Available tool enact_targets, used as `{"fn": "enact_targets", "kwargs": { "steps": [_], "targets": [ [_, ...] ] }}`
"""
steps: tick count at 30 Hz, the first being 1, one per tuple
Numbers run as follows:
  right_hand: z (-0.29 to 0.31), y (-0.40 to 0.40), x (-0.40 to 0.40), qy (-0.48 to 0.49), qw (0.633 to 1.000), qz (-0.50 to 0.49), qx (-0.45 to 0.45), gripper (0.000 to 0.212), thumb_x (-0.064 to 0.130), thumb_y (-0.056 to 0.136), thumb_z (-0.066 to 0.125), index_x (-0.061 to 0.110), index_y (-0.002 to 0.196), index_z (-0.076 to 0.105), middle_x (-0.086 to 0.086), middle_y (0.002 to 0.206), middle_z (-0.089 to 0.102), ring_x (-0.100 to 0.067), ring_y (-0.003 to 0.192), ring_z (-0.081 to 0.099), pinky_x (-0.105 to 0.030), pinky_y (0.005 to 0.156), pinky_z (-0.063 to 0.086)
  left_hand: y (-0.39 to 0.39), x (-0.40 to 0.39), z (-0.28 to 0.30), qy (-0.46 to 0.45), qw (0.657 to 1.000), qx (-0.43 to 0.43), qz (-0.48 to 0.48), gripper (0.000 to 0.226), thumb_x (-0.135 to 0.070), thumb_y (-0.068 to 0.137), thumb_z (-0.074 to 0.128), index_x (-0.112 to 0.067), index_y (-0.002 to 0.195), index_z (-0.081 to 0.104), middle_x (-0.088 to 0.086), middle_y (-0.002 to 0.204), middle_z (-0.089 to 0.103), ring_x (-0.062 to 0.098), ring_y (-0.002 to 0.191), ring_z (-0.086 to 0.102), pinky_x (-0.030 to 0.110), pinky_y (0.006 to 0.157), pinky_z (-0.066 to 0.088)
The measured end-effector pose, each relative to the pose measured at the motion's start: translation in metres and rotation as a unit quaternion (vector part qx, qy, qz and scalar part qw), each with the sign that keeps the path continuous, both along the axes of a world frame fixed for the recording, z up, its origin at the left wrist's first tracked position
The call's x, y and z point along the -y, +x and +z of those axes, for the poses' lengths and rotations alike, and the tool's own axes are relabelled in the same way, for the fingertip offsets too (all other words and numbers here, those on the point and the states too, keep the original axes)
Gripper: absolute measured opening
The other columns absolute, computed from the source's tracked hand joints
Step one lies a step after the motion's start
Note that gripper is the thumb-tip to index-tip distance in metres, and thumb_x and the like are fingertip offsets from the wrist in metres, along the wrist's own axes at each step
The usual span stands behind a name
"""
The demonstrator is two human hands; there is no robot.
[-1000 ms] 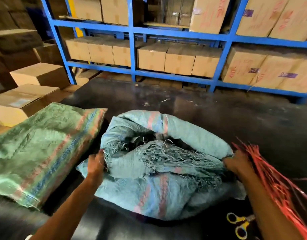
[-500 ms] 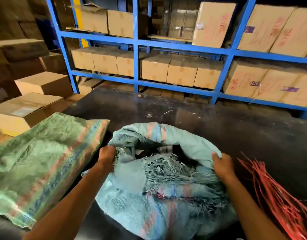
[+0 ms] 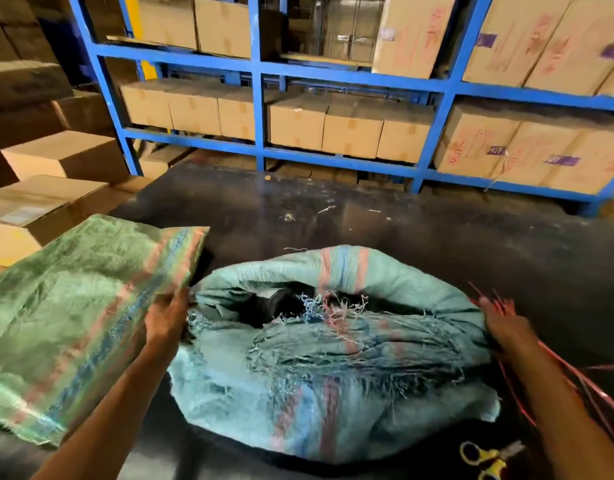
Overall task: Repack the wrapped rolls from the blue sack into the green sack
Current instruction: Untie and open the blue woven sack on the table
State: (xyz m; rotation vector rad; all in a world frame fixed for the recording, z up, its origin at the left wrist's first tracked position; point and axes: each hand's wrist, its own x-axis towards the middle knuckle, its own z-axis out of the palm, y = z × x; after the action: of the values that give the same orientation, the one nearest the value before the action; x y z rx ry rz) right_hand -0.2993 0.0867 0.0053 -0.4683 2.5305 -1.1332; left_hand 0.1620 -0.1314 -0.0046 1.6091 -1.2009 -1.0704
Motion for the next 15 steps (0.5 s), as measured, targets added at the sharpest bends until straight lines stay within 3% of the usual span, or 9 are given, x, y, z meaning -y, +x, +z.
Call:
{"fn": "enact_targets", "kwargs": {
  "steps": [3, 5, 6, 7, 8, 10, 11, 13, 15],
  "targets": [
    [0.037, 0.036, 0.003, 0.063, 0.988, 0.133, -0.036, 0.087, 0.073, 0.078, 0.043, 0.019, 0.145, 0.036, -0.012, 0.154, 0.027, -0.030, 0.140, 0.028, -0.039, 0.115, 0.022, -0.001, -0.003, 0.020, -0.037, 0.989, 0.126, -0.062, 0.065, -0.069, 0.072, 0.056, -0.005, 0.075, 0.065, 0.013, 0.068, 0.064, 0.028, 0.063, 0.061, 0.043, 0.066, 0.052],
    [0.045, 0.056, 0.004, 0.175, 0.966, 0.190, -0.011, 0.104, 0.074, 0.068, 0.061, 0.009, 0.144, 0.034, -0.018, 0.149, 0.035, -0.033, 0.125, 0.043, -0.039, 0.100, 0.038, -0.003, -0.009, 0.020, -0.009, 0.976, 0.184, -0.120, 0.065, -0.064, 0.070, 0.065, -0.001, 0.085, 0.065, 0.014, 0.076, 0.065, 0.027, 0.072, 0.063, 0.045, 0.074, 0.054],
    [0.045, 0.070, 0.003, 0.252, 0.941, 0.222, -0.031, 0.114, 0.074, 0.061, 0.067, 0.006, 0.145, 0.031, -0.018, 0.149, 0.035, -0.033, 0.124, 0.045, -0.040, 0.103, 0.038, -0.004, -0.012, 0.018, 0.017, 0.970, 0.202, -0.135, 0.062, -0.058, 0.071, 0.067, -0.001, 0.096, 0.064, 0.016, 0.088, 0.066, 0.030, 0.084, 0.064, 0.045, 0.081, 0.054],
    [0.039, 0.078, 0.002, 0.286, 0.928, 0.233, -0.055, 0.110, 0.067, 0.062, 0.069, 0.004, 0.144, 0.031, -0.018, 0.148, 0.036, -0.034, 0.126, 0.045, -0.041, 0.105, 0.038, -0.007, -0.016, 0.016, 0.049, 0.966, 0.209, -0.142, 0.059, -0.052, 0.073, 0.067, -0.002, 0.103, 0.062, 0.018, 0.096, 0.065, 0.032, 0.091, 0.063, 0.043, 0.084, 0.053],
    [0.023, 0.073, 0.005, 0.235, 0.942, 0.229, -0.063, 0.097, 0.052, 0.066, 0.072, 0.001, 0.140, 0.037, -0.021, 0.144, 0.042, -0.035, 0.124, 0.048, -0.043, 0.103, 0.040, -0.008, -0.016, 0.011, 0.089, 0.965, 0.199, -0.144, 0.051, -0.044, 0.077, 0.065, -0.001, 0.104, 0.060, 0.020, 0.098, 0.064, 0.033, 0.091, 0.062, 0.038, 0.081, 0.052],
    [0.018, 0.076, 0.006, 0.040, 0.992, 0.120, -0.004, 0.040, 0.015, 0.079, 0.068, -0.003, 0.112, 0.057, -0.021, 0.116, 0.062, -0.037, 0.105, 0.060, -0.047, 0.090, 0.050, -0.010, -0.022, 0.010, 0.126, 0.982, 0.087, -0.114, 0.022, -0.018, 0.089, 0.056, 0.003, 0.092, 0.060, 0.021, 0.086, 0.062, 0.030, 0.074, 0.059, 0.034, 0.067, 0.047],
    [0.026, 0.082, 0.005, -0.059, 0.992, 0.085, 0.070, 0.018, 0.005, 0.085, 0.060, -0.001, 0.101, 0.062, -0.016, 0.097, 0.068, -0.033, 0.091, 0.065, -0.044, 0.078, 0.055, -0.013, -0.026, 0.016, 0.132, 0.987, -0.007, -0.096, 0.016, -0.007, 0.092, 0.050, 0.004, 0.087, 0.060, 0.020, 0.075, 0.062, 0.028, 0.063, 0.058, 0.032, 0.060, 0.047],
    [0.041, 0.081, -0.003, -0.207, 0.948, 0.041, 0.239, 0.021, 0.003, 0.092, 0.047, 0.004, 0.090, 0.068, -0.005, 0.064, 0.070, -0.018, 0.060, 0.069, -0.029, 0.051, 0.057, -0.012, -0.027, 0.021, 0.168, 0.962, -0.199, -0.084, 0.026, -0.006, 0.098, 0.037, 0.001, 0.082, 0.056, 0.012, 0.052, 0.063, 0.019, 0.040, 0.058, 0.021, 0.040, 0.048],
    [0.046, 0.075, -0.022, -0.270, 0.901, -0.009, 0.339, 0.044, 0.012, 0.095, 0.042, 0.005, 0.064, 0.072, -0.004, 0.049, 0.067, -0.014, 0.043, 0.064, -0.025, 0.035, 0.050, -0.003, -0.034, 0.029, 0.157, 0.928, -0.325, -0.094, 0.029, -0.013, 0.100, 0.033, -0.006, 0.084, 0.056, 0.005, 0.051, 0.063, 0.007, 0.032, 0.056, 0.016, 0.030, 0.042]
  ]
}}
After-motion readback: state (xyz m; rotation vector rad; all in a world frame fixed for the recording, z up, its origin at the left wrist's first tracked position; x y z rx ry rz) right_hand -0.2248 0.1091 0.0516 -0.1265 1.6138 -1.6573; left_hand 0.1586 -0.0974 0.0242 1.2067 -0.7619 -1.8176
